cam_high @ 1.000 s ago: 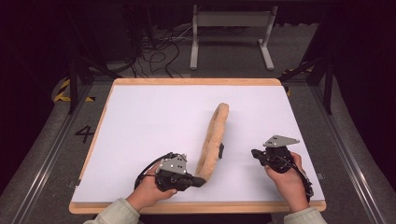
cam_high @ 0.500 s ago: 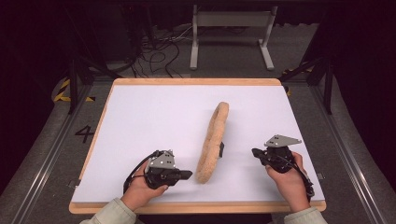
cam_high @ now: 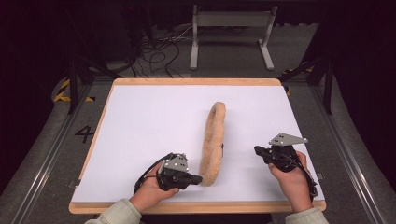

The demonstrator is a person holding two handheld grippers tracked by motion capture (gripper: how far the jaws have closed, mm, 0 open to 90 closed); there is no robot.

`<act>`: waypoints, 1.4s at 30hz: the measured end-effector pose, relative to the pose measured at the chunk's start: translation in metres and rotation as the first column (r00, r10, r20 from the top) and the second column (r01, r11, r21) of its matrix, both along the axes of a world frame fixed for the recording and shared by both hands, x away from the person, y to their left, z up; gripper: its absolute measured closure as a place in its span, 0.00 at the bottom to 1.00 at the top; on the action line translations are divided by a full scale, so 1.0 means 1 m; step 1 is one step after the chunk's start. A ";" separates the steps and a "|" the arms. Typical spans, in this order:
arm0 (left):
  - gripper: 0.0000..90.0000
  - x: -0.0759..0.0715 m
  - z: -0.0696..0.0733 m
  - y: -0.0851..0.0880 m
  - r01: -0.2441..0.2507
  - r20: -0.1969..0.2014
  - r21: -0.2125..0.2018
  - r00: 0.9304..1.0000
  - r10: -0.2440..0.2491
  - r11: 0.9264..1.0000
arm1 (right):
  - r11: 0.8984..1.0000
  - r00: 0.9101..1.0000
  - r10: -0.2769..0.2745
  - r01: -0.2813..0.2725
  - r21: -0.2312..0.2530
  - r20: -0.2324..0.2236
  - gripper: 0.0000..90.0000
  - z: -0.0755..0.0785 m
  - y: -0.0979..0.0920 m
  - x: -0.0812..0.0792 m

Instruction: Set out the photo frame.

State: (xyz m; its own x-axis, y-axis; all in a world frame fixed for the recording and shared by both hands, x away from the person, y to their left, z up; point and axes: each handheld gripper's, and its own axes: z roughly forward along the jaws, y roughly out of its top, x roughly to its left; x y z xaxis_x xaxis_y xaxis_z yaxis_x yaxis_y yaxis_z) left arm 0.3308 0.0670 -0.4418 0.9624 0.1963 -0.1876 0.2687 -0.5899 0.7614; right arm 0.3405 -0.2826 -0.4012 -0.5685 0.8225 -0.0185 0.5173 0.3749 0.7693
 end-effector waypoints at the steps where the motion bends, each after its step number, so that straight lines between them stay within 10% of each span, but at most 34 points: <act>1: 1.00 -0.001 0.000 -0.003 0.007 0.002 0.003 1.000 -0.007 1.000 | 1.000 1.000 -0.006 0.006 0.009 -0.002 0.98 0.001 0.000 -0.001; 20: 1.00 -0.005 -0.011 -0.054 0.069 -0.010 0.034 0.998 -0.069 0.997 | 0.997 0.998 0.053 -0.051 0.063 -0.029 0.85 0.020 0.012 -0.006; 35: 0.89 0.000 0.001 -0.013 -0.039 0.002 -0.018 0.999 0.040 0.999 | 0.987 0.989 0.133 -0.126 0.098 -0.064 0.59 0.060 0.049 0.011; 42: 0.83 0.007 0.006 0.020 -0.139 0.032 -0.027 0.990 0.140 0.990 | 0.988 0.985 0.122 -0.109 0.111 -0.120 0.44 0.071 0.076 0.034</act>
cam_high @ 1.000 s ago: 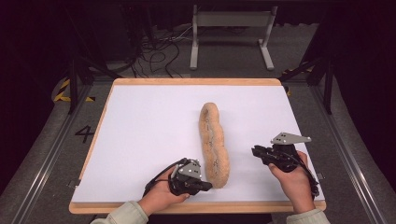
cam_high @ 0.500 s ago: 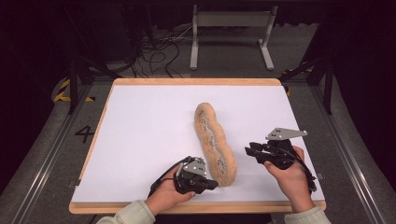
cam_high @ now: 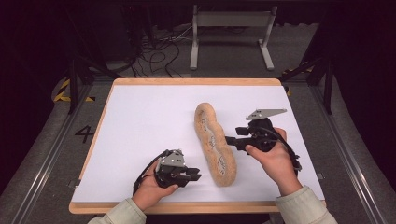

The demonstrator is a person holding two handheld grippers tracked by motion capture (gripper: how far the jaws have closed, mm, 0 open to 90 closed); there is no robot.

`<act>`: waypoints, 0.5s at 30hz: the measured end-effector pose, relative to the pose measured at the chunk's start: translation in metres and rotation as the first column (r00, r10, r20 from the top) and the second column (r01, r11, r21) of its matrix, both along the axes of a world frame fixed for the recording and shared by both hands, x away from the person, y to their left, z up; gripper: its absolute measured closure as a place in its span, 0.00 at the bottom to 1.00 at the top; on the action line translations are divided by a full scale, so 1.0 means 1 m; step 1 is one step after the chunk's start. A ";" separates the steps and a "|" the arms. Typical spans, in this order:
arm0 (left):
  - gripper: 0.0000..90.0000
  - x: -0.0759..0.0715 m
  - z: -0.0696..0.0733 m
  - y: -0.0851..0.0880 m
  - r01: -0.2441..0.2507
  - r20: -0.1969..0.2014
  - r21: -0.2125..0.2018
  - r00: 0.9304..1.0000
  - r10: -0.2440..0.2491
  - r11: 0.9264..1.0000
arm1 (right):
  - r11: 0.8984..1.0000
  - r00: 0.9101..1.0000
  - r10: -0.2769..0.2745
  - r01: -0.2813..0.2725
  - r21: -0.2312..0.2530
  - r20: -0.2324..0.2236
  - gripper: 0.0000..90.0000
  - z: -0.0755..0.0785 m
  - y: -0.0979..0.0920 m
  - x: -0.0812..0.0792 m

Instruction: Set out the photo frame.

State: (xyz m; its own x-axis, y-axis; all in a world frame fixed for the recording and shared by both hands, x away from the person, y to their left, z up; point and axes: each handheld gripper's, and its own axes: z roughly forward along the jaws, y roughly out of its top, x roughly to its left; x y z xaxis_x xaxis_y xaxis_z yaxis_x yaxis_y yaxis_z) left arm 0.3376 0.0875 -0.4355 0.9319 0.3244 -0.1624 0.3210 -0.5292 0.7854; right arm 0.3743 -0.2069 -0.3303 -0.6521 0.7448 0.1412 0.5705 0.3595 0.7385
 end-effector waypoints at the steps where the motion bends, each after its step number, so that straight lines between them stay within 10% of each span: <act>1: 0.82 0.001 0.001 0.004 -0.016 0.013 0.010 1.000 0.015 1.000 | 1.000 1.000 0.000 0.000 0.000 -0.018 0.41 0.000 0.004 0.005; 15: 0.74 0.014 0.009 0.047 -0.147 0.045 -0.006 0.988 0.147 0.989 | 0.992 0.985 -0.040 0.018 -0.128 -0.169 0.33 -0.018 0.053 0.054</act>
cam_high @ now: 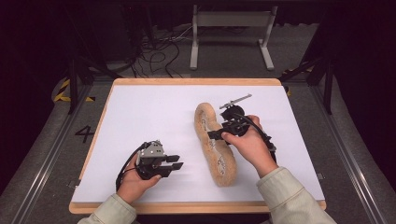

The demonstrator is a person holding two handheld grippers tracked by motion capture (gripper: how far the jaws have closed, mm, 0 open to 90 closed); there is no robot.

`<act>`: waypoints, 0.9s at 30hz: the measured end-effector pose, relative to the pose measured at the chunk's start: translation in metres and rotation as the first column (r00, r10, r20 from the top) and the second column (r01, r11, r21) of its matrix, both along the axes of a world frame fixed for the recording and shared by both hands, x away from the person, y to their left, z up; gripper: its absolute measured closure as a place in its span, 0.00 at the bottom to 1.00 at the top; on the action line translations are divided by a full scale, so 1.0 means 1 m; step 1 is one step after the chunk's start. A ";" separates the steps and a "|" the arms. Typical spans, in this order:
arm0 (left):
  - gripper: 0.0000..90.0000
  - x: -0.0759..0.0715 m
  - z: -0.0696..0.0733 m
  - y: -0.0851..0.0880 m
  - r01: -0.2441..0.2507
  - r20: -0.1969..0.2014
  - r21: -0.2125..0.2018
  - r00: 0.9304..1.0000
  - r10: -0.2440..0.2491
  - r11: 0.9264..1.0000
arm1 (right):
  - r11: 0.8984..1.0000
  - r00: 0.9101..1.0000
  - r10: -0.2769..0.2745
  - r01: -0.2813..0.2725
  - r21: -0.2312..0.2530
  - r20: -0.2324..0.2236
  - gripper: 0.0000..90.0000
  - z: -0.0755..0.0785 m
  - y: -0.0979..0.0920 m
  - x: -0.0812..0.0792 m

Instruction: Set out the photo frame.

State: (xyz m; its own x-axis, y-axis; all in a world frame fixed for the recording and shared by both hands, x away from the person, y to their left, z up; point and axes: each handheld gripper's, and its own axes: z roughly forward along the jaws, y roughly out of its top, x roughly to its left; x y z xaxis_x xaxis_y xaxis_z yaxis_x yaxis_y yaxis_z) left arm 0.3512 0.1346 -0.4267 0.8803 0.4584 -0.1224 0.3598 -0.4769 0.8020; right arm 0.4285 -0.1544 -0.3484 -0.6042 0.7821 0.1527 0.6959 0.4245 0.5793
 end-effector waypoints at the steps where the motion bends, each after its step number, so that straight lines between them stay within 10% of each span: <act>1: 0.74 0.001 0.000 0.003 -0.010 -0.002 -0.006 1.000 0.010 1.000 | 1.000 1.000 -0.002 0.002 -0.014 -0.015 0.33 -0.002 0.004 0.004; 5: 0.74 0.004 0.000 0.011 -0.035 -0.010 -0.012 0.999 0.035 0.999 | 0.999 0.998 -0.009 0.007 -0.046 -0.058 0.37 -0.008 0.011 0.011; 10: 0.75 0.007 0.000 0.019 -0.054 -0.013 -0.024 0.998 0.054 0.998 | 0.993 0.994 -0.001 -0.012 -0.118 -0.112 0.68 -0.016 0.019 0.016; 27: 0.76 0.007 0.000 0.021 -0.055 -0.005 -0.033 0.998 0.055 0.998 | 0.990 0.981 -0.086 0.064 -0.125 -0.176 0.78 -0.011 0.015 0.022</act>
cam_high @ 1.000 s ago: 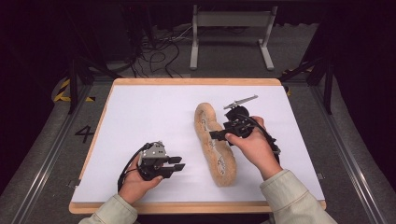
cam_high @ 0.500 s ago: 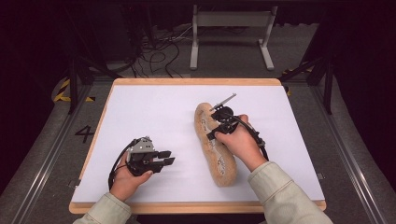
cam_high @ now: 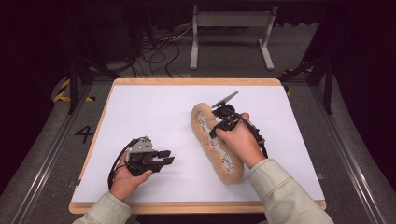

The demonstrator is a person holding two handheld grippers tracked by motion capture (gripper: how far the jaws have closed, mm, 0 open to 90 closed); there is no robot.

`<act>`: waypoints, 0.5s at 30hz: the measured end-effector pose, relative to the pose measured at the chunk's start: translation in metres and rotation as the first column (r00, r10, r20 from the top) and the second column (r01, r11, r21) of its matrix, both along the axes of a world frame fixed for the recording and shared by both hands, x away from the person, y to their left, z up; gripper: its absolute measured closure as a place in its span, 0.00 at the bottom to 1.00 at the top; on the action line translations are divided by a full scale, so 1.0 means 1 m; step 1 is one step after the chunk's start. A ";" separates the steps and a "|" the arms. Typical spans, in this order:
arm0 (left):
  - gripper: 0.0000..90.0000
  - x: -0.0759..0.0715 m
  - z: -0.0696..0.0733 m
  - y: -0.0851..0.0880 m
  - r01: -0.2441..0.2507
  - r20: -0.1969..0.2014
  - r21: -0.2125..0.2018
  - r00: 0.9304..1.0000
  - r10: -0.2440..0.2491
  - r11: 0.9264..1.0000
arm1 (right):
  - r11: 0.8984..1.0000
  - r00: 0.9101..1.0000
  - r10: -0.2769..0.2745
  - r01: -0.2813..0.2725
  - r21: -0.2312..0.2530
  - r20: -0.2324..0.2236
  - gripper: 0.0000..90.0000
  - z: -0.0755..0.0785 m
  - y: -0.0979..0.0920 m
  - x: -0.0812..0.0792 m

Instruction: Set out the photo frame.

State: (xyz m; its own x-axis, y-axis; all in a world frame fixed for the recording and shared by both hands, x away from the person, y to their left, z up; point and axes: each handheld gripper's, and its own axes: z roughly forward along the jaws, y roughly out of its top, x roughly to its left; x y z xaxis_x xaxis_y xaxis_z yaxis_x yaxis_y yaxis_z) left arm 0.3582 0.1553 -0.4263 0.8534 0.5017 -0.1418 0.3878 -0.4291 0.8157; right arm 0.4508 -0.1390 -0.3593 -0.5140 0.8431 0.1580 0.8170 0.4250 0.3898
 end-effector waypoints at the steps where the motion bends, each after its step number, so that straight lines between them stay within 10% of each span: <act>1: 0.76 0.000 0.000 0.000 0.001 -0.002 0.001 1.000 -0.001 1.000 | 1.000 1.000 0.001 -0.001 -0.003 0.005 0.78 0.001 -0.001 0.000; 9: 0.76 0.000 0.000 0.004 -0.013 -0.010 -0.010 1.000 0.013 1.000 | 0.991 0.990 0.131 -0.130 -0.016 0.053 0.78 0.030 -0.003 -0.003; 15: 0.74 0.000 0.001 0.009 -0.028 -0.011 -0.017 1.000 0.027 0.999 | 0.934 0.932 0.351 -0.341 -0.106 0.092 0.78 0.055 0.007 -0.009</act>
State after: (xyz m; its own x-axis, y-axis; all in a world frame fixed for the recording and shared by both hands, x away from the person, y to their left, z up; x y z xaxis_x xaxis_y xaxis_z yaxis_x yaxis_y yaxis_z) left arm 0.3587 0.1640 -0.4255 0.8377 0.5222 -0.1598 0.4080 -0.4040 0.8187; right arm 0.4422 -0.1325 -0.3042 -0.7862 0.6177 0.0197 0.5682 0.7099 0.4161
